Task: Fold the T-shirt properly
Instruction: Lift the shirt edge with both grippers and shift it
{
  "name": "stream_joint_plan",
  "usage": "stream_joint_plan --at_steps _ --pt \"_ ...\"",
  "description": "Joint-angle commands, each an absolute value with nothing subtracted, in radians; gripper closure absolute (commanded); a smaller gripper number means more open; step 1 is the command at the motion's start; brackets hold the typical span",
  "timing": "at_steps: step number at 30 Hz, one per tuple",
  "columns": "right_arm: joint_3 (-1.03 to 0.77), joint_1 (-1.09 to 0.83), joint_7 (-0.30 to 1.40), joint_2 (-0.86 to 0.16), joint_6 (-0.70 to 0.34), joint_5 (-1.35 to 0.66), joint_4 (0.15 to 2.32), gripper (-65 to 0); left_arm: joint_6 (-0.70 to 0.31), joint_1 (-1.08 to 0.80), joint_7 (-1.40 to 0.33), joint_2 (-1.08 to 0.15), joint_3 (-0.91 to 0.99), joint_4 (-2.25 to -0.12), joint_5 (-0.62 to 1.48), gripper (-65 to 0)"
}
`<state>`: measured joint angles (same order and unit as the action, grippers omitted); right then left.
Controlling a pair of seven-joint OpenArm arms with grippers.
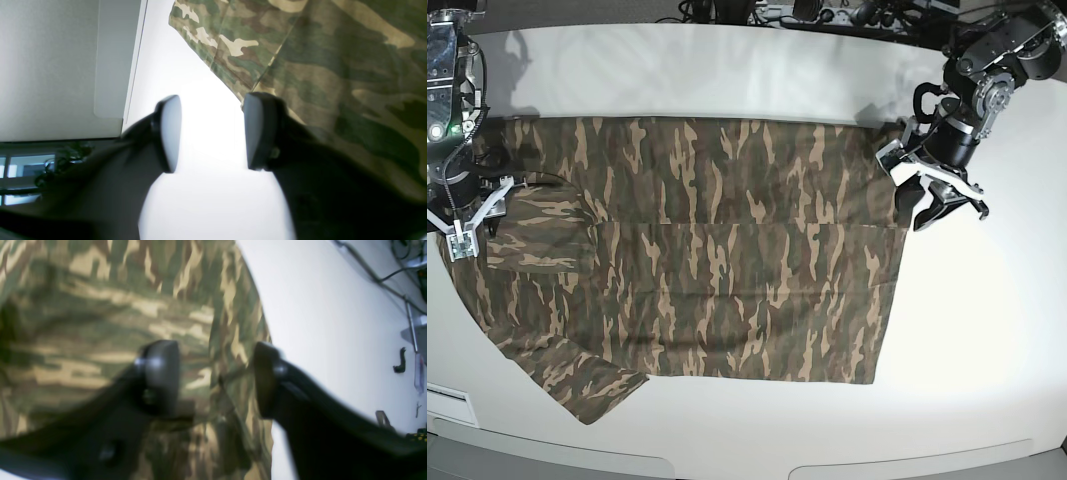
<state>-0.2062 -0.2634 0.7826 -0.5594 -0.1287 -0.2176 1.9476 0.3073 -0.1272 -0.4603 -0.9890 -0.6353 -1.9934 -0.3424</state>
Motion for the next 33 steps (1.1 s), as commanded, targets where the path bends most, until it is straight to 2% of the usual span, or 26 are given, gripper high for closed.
stream_joint_plan --at_steps 1,2,3,8,14,18,24,27,33 --pt "-0.217 -0.253 0.785 -0.579 -0.128 -0.212 1.967 -16.6 0.344 -0.118 -0.434 -1.008 -0.627 -2.008 -0.343 -4.7" --pt "-0.217 -0.253 0.814 -0.579 -0.131 -0.212 1.967 -6.5 0.358 -0.118 -0.426 -1.008 -0.627 -2.01 -0.335 0.0" --pt "-0.217 -0.255 0.842 -0.579 -0.131 -0.211 1.967 0.0 0.361 -0.118 -0.424 -1.008 -0.627 -2.012 -0.335 0.0" --pt "-0.217 -0.304 0.864 -0.579 -0.154 -0.212 1.967 0.0 0.32 -0.093 -0.411 -0.997 -0.627 -2.04 -0.303 0.0" --pt "-0.217 -0.393 0.807 -0.579 -0.266 -0.299 1.947 0.0 0.063 0.017 -0.398 -0.949 -0.627 -2.036 -0.075 0.0" --pt "-0.217 -0.379 0.79 -0.579 -0.275 -0.315 1.861 0.0 -0.064 0.083 -0.415 -0.894 -0.627 -1.996 0.044 0.0" --pt "-0.216 -0.369 0.795 -0.579 -0.371 -0.318 1.709 0.0 -0.224 0.1 -0.498 -0.81 -0.628 -1.865 0.136 0.0" --pt "-0.216 -0.375 0.822 -0.579 -0.377 -0.323 1.687 0.0 -0.274 0.096 -0.569 -0.786 -0.628 -1.817 0.149 0.0" --pt "-0.217 -0.414 0.952 -0.579 -0.379 -0.419 1.699 0.0 -0.277 0.047 -0.649 -0.813 -0.628 -1.872 0.159 0.0"
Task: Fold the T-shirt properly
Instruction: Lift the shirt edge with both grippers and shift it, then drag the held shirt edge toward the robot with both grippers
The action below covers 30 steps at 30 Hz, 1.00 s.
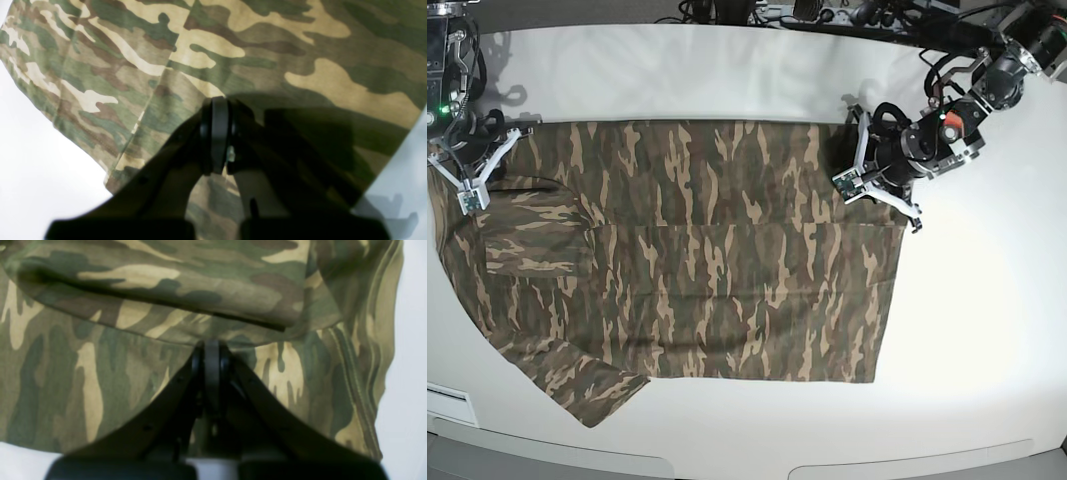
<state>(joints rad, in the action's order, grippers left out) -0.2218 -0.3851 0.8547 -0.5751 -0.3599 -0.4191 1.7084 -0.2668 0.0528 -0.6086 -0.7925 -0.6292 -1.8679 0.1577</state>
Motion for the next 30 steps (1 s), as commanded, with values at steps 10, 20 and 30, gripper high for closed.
stream_joint_plan --at_steps 10,20,30 --pt "-0.217 -0.593 0.951 -0.579 -0.377 -0.39 1.864 0.0 -0.262 -0.059 -0.707 -0.906 -0.628 -1.991 0.144 0.0" --pt "-0.217 -0.693 0.944 -0.579 -0.355 -0.348 1.884 0.0 -0.206 -0.214 -0.751 -0.95 -0.628 -1.995 0.078 0.0" --pt "-0.217 -0.752 0.949 -0.58 -0.337 -0.334 1.884 0.0 -0.16 -0.376 -0.789 -0.95 -0.628 -2.131 -0.021 0.0"
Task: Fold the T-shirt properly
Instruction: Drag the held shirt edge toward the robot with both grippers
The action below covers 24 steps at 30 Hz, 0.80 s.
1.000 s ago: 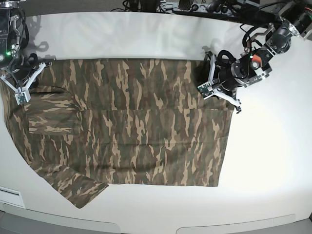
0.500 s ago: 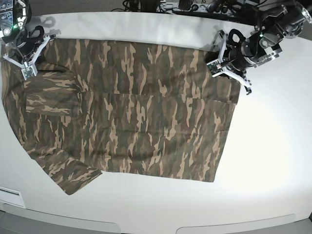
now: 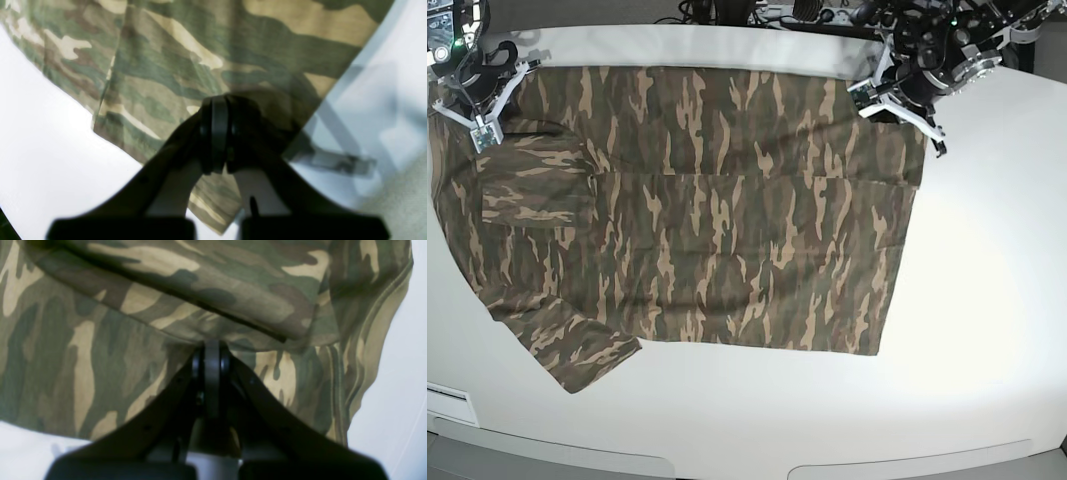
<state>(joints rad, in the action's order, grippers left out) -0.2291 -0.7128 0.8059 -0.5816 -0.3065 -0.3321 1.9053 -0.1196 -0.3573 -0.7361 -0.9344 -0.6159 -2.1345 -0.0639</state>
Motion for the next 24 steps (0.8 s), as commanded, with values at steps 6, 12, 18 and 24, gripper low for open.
stream_joint_plan --at_steps 6,12,18,24 --pt "-0.217 -0.809 0.948 -0.58 -0.332 -0.307 1.884 0.0 -0.13 -0.451 -0.799 -0.95 -0.627 -2.204 -0.085 0.0" --pt "-0.217 -0.839 0.958 -0.579 -0.31 -0.307 1.884 0.0 -0.126 -0.468 -0.813 -0.95 -0.627 -2.225 -0.123 0.0" --pt "-0.217 -0.839 0.99 -0.579 -0.302 -0.311 1.884 0.0 -0.126 -0.468 -0.812 -0.95 -0.627 -2.225 -0.123 0.0" --pt "-0.217 -0.839 1.042 -0.579 -0.293 -0.318 1.884 0.0 -0.126 -0.468 -0.812 -0.95 -0.627 -2.226 -0.123 0.0"
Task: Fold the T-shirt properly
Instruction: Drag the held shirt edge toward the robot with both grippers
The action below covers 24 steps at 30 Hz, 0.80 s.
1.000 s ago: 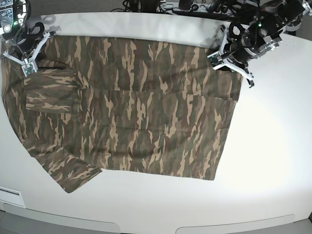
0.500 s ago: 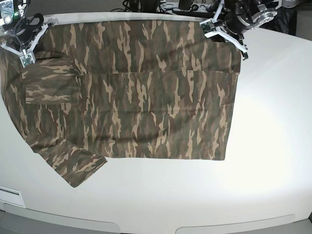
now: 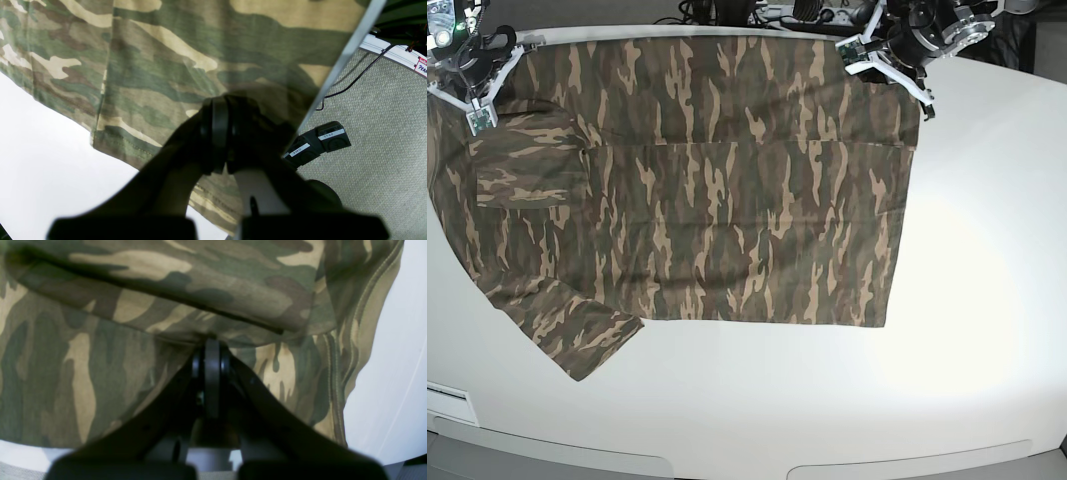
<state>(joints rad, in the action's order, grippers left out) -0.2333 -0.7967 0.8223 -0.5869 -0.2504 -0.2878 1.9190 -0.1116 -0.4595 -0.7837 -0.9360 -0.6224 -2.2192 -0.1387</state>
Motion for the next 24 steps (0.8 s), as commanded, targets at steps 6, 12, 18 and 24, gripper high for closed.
stream_joint_plan --at_steps 6,12,18,24 --pt "-0.217 -0.839 1.065 -0.579 -0.287 -0.332 1.884 0.0 -0.126 -0.468 -0.813 -0.95 -0.627 -2.259 -0.123 0.0" --pt "-0.217 -0.839 1.073 -0.579 -0.284 -0.365 1.884 0.0 -0.126 -0.468 -0.813 -0.95 -0.627 -2.274 -0.124 0.0" --pt "-0.217 -0.839 1.068 -0.579 -0.257 -0.367 1.884 0.0 -0.125 -0.468 -0.813 -0.95 -0.627 -2.273 -0.224 0.0" --pt "-0.217 -0.839 1.113 -0.579 -0.25 -0.367 1.884 0.0 -0.125 -0.467 -0.812 -0.95 -0.627 -2.273 -0.256 0.0"
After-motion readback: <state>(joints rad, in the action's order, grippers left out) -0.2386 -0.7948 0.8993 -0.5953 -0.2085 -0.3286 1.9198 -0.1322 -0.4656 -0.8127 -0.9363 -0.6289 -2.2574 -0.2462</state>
